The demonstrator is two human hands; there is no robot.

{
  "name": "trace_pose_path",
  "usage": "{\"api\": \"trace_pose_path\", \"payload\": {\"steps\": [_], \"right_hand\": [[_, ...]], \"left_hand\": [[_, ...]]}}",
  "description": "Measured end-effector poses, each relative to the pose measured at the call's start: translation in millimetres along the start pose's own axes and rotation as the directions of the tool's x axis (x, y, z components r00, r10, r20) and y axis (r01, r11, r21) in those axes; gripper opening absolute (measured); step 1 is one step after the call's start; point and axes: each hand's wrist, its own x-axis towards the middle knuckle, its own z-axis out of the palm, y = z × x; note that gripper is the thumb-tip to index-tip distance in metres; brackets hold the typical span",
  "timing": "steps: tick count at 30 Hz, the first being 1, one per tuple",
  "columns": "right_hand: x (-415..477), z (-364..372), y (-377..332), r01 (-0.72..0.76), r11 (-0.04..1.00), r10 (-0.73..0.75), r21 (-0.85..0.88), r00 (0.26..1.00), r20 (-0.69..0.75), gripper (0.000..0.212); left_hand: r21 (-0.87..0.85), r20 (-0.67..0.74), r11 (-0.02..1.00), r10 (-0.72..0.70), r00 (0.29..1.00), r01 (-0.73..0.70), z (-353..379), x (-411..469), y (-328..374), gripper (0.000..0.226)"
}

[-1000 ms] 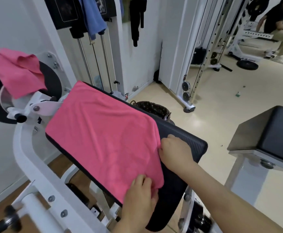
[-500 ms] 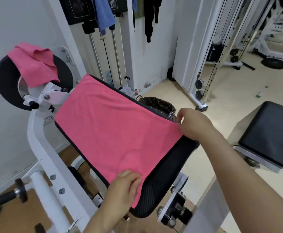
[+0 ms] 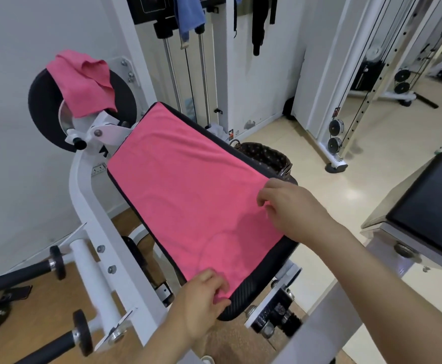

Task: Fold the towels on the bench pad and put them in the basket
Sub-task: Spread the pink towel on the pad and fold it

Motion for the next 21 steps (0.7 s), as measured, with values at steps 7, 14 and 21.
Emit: {"api": "trace_pose_path", "payload": {"steps": [7,14,21], "right_hand": [[-15,9,-7,0.259,0.949,-0.159,-0.18,0.885,0.437,0.044],[-12,13,-19,0.307,0.883,-0.149,-0.356,0.901,0.408,0.026],[9,5,-32,0.217,0.892,-0.006,-0.398,0.884,0.468,0.021]], "left_hand": [[0.013,-0.072,1.0,0.009,0.997,-0.008,3,-4,0,0.005],[0.046,-0.029,0.999,0.005,1.0,-0.003,0,2,4,0.007],[-0.605,0.069,0.729,-0.354,0.933,0.322,-45,16,-28,0.008]]}}
